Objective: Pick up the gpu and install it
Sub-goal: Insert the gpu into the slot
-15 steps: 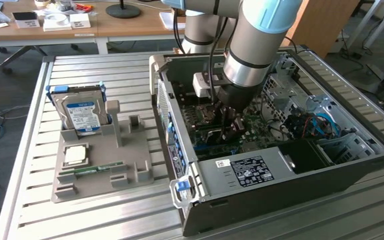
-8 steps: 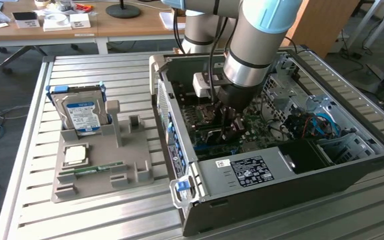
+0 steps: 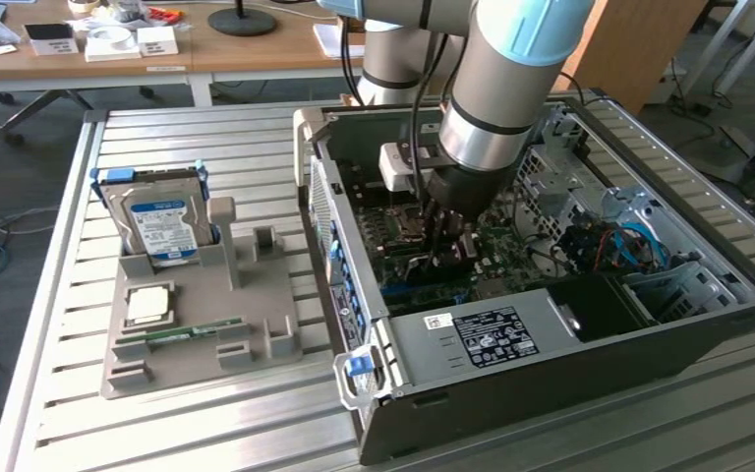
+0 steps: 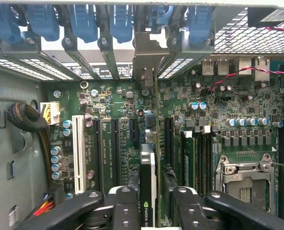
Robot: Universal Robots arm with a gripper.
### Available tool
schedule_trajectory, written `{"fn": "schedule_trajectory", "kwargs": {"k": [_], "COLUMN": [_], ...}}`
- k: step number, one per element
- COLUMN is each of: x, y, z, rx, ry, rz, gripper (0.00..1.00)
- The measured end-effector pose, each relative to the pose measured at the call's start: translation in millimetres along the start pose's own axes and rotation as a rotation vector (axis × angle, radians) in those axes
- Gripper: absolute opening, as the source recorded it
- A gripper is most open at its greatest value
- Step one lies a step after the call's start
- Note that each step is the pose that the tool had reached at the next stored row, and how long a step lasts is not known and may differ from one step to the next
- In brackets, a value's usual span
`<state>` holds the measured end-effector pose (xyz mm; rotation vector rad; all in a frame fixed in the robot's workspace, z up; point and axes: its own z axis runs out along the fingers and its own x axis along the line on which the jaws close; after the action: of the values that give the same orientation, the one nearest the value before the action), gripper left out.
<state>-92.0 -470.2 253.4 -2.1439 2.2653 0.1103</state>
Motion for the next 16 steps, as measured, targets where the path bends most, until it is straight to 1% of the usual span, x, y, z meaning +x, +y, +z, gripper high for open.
{"fn": "schedule_trajectory", "kwargs": {"k": [14,16], "x": [-1.2,-1.2], "y": [0.5,0.5], "z": [0.0,0.0], "rx": [0.0003,0.0002], "ry": [0.0002,0.0005], "rz": [0.000,0.000], "gripper": [0.34,0.33]}}
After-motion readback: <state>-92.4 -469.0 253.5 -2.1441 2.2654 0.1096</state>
